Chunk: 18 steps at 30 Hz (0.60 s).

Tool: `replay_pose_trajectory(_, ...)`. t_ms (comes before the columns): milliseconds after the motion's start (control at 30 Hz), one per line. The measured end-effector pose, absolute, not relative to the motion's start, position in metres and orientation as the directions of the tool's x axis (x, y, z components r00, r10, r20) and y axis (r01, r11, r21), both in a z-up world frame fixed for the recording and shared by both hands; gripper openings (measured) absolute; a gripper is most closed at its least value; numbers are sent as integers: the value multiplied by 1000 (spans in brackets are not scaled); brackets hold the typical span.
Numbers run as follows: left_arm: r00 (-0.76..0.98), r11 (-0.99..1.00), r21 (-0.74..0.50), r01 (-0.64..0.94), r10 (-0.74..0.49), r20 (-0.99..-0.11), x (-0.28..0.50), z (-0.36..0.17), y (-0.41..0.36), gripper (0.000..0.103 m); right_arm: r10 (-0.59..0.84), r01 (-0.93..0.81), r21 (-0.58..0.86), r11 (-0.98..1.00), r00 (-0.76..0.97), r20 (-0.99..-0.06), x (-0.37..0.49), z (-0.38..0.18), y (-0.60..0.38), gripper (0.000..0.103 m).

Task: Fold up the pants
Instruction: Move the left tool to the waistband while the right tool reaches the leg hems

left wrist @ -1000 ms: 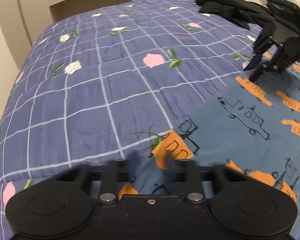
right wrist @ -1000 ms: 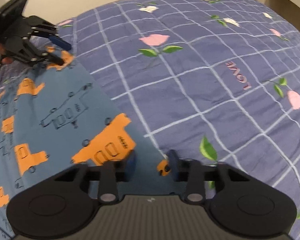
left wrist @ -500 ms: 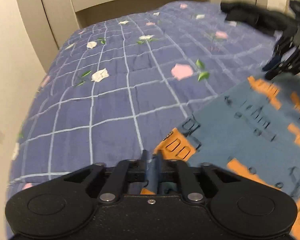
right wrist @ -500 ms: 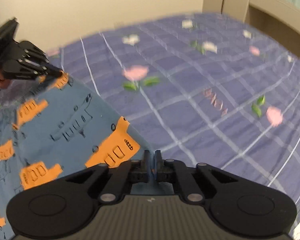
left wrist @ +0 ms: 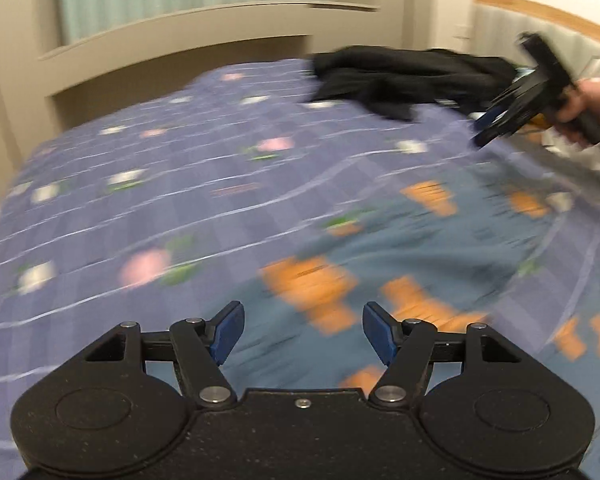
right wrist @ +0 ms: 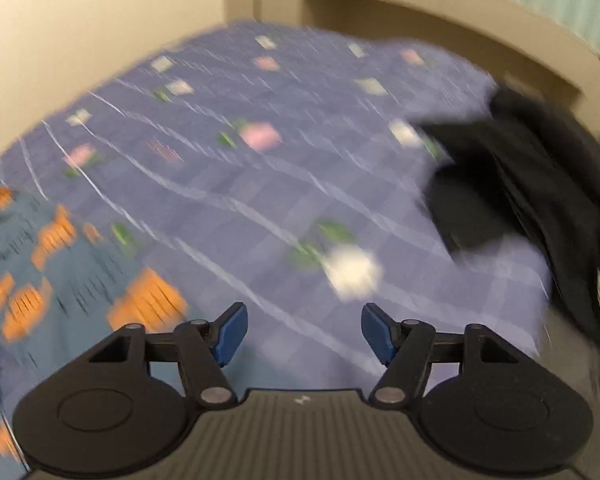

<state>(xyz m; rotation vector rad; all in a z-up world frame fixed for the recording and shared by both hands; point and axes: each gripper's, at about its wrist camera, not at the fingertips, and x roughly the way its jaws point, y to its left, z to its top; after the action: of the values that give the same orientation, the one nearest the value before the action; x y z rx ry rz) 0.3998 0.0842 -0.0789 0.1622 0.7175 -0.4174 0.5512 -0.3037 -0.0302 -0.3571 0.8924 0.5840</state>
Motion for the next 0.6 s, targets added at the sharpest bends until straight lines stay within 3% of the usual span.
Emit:
replay_pose_trajectory(167, 587, 842, -54, 537, -418, -693, 416, -98, 1, 68, 344, -567, 69, 821, 395, -852, 548, -69, -354, 56)
replay_pose_trajectory(267, 550, 831, -69, 551, -424, -720, 421, -115, -27, 68, 441, -561, 194, 805, 347, -828, 546, -85, -367, 35)
replay_pose_trajectory(300, 541, 833, -74, 548, -421, -728, 424, -120, -32, 68, 468, -580, 208, 787, 343, -814, 544, -86, -367, 14)
replay_pose_trajectory(333, 532, 835, -87, 543, -423, -733, 429, -124, -35, 68, 488, -608, 206, 767, 343, -803, 540, -87, -364, 11)
replay_pose_trajectory(533, 495, 819, -158, 552, -474, -729, 433, -125, -58, 69, 471, -593, 122, 796, 480, -740, 542, -58, -379, 9)
replay_pose_trajectory(600, 501, 821, -137, 555, -460, -733, 435, -128, -68, 71, 434, -586, 105, 804, 457, -777, 547, -59, -375, 9)
